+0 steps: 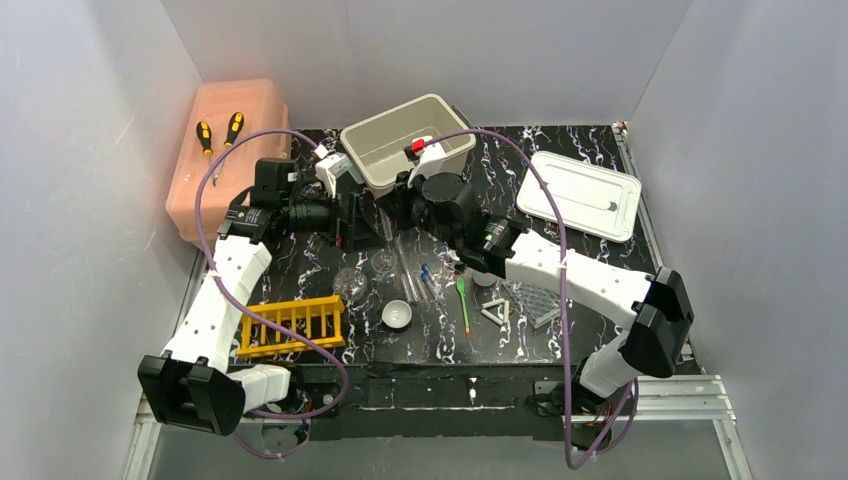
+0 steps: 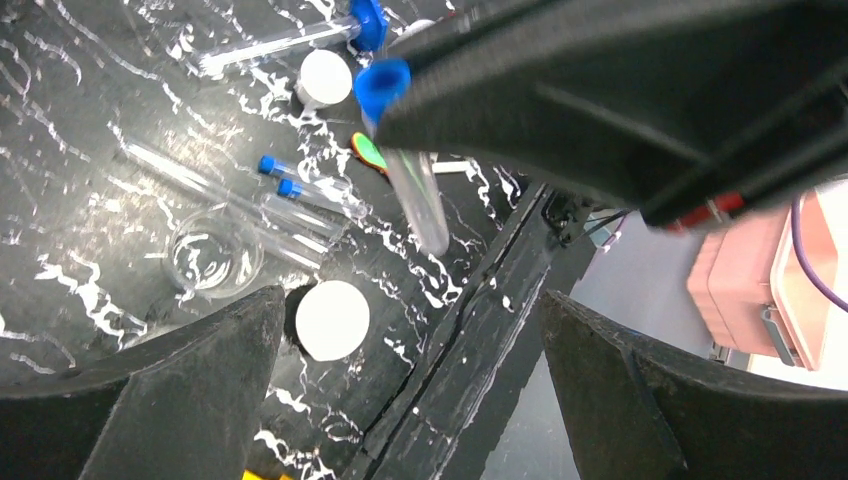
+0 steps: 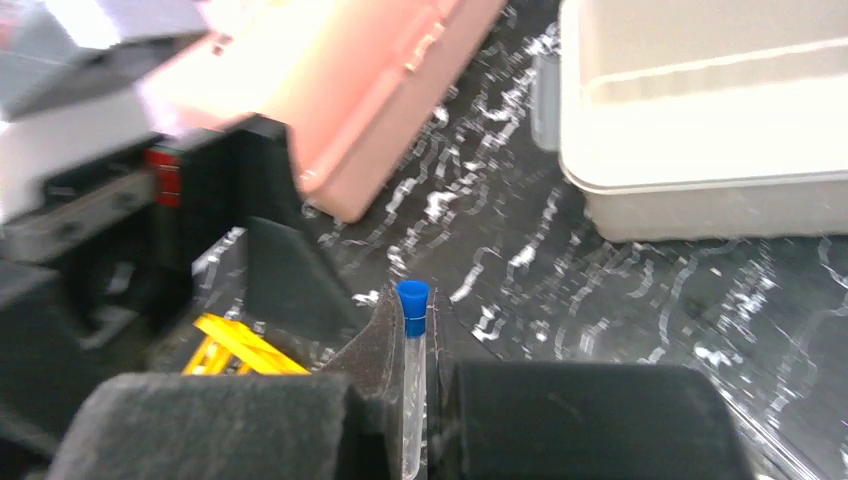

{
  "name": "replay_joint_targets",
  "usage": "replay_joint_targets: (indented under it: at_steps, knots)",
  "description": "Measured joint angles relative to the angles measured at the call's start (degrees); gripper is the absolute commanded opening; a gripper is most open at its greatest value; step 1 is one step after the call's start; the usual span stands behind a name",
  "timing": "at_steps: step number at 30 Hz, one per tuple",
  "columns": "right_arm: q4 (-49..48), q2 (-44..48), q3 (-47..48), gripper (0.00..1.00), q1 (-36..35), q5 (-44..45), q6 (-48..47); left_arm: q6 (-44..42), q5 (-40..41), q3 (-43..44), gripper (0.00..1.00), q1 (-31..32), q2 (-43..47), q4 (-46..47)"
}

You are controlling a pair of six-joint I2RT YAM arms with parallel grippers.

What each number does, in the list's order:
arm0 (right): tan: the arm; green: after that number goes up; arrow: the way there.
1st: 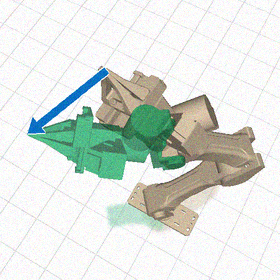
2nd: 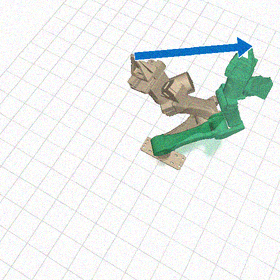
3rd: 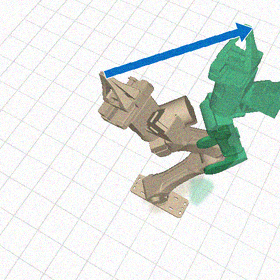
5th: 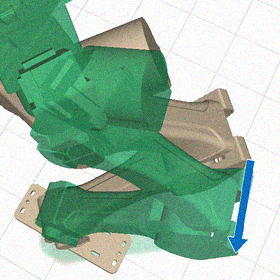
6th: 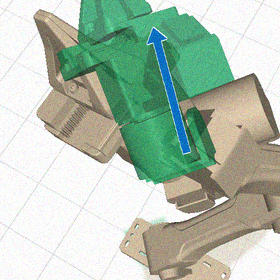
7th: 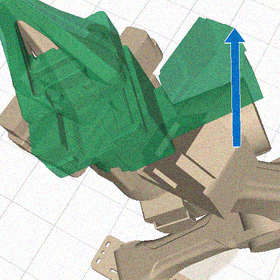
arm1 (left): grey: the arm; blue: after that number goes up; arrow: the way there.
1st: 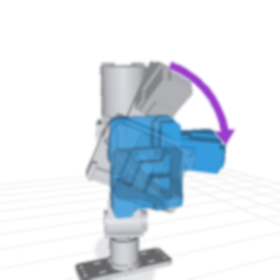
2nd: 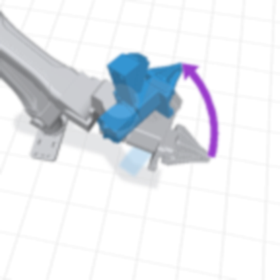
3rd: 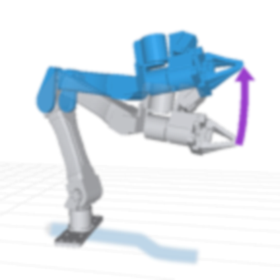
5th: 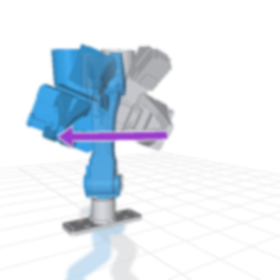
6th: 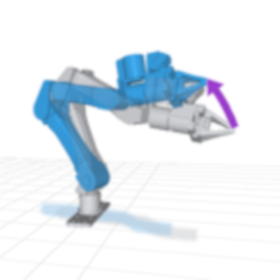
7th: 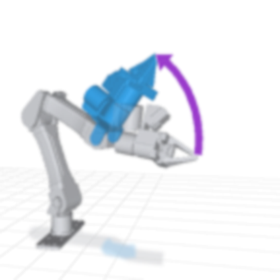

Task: Organize the chemistry lab equipment
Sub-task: Pick up the test tube at the center of the board.

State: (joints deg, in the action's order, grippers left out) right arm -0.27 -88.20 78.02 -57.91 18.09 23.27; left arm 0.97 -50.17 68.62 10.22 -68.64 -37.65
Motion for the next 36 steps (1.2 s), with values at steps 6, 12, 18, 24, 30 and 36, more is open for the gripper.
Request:
replay_joint_targets:
  at_steps: [6, 12, 18, 24, 30, 36]
  knots:
    - [-8.15, 0.85, -1.84, 0.01, -3.02, -0.04, 1.70, 2.82, -0.28, -0.52, 0.89, 2.03, -0.52, 5.99]
    - [-11.63, 1.03, -2.82, 0.01, -4.17, 1.14, 2.12, 3.48, -0.04, -0.37, 0.55, 2.12, -1.36, 8.28]
    - [-12.37, 1.57, -4.09, 0.01, -4.48, 2.51, 2.08, 2.78, 0.35, -0.50, 0.29, 2.19, -1.01, 8.98]
    - [-10.27, 1.53, -2.89, 0.10, -4.48, 3.69, 2.16, 0.79, 1.51, -0.76, 0.00, 2.51, 0.72, 9.03]
    - [6.12, -1.75, 9.79, 0.30, -3.26, 0.07, 2.47, -4.63, 4.02, -0.79, 0.00, 2.51, 2.45, 9.73]
    - [18.91, -6.73, 24.30, 0.49, 2.21, -8.26, 3.08, -10.49, 7.10, -1.86, 0.00, 2.73, 3.65, 8.11]
